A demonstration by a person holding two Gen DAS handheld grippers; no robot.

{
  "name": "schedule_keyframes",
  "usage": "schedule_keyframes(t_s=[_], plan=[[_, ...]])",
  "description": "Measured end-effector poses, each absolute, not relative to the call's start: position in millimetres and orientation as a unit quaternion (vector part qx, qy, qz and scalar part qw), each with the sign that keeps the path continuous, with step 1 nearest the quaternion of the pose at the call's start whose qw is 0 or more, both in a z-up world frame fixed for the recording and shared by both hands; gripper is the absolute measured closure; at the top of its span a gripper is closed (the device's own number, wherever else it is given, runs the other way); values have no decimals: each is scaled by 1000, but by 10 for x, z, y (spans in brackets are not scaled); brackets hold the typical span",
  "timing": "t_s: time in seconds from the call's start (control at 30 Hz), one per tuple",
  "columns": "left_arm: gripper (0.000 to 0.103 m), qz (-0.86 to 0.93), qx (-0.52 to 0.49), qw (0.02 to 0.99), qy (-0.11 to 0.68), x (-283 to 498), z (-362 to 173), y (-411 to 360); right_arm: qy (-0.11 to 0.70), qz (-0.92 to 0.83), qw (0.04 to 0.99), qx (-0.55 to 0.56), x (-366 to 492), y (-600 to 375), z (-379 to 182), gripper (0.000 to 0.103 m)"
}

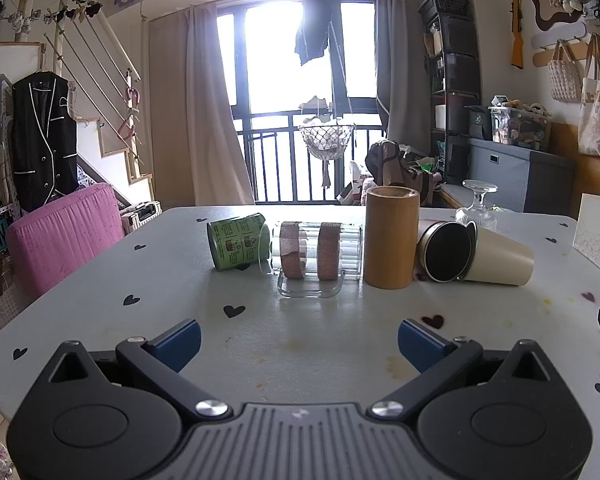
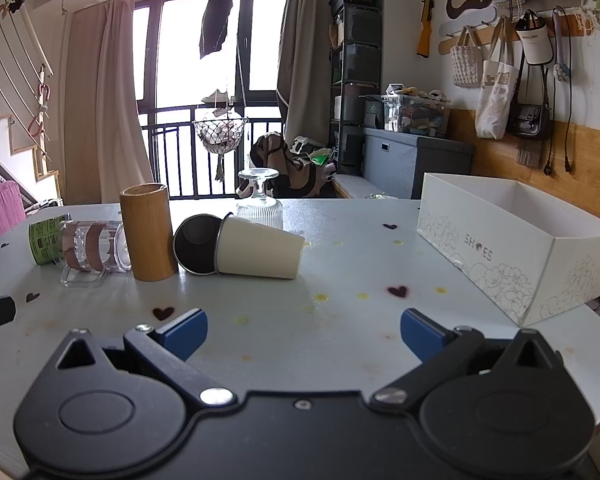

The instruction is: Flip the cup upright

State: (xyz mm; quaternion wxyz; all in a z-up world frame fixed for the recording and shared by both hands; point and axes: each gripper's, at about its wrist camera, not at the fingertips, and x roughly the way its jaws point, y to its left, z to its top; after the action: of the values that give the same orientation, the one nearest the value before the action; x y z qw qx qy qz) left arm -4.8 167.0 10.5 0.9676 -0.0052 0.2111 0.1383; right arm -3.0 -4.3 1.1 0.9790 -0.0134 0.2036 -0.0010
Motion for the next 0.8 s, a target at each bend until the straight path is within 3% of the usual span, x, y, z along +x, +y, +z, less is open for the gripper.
schedule_keyframes(t_s=[0.8], plan=[[0, 139, -7, 967, 212, -32, 92, 1692, 204, -3, 979, -14, -59, -56, -21, 0]])
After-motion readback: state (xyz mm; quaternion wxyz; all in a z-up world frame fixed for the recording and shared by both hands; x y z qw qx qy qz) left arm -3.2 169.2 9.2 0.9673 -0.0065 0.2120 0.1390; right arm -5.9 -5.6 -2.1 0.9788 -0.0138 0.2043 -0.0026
